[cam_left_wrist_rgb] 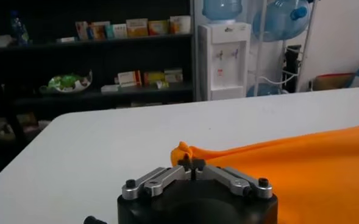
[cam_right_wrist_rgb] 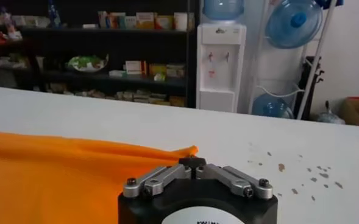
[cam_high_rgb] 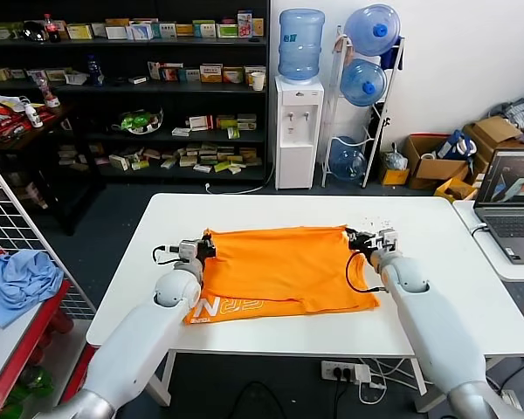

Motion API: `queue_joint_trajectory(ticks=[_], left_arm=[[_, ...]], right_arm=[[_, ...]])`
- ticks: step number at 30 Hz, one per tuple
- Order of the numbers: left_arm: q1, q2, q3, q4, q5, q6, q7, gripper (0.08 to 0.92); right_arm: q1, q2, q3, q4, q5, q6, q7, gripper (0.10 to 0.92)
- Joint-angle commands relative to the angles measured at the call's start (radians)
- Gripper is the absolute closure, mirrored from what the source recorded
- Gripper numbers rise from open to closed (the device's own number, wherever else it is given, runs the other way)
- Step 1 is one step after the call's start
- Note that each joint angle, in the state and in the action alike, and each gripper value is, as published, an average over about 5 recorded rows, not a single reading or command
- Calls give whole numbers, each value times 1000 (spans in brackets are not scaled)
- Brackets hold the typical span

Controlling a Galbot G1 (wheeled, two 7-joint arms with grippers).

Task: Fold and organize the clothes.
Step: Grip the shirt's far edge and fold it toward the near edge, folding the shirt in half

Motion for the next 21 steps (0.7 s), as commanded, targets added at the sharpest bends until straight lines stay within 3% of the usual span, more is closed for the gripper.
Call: queue_joint_trajectory(ticks=[1, 10, 21], left_arm=[[229, 171, -35, -339, -30, 7, -17, 908], [432, 226, -55, -547, -46, 10, -58, 908], [489, 195, -37, -529, 6, -41, -79, 903]], right_arm=[[-376, -145, 49, 495, 46, -70, 132, 902], [-610, -169, 131, 657, -14, -129, 184, 902], [-607, -139, 137, 614, -21, -137, 211, 893]])
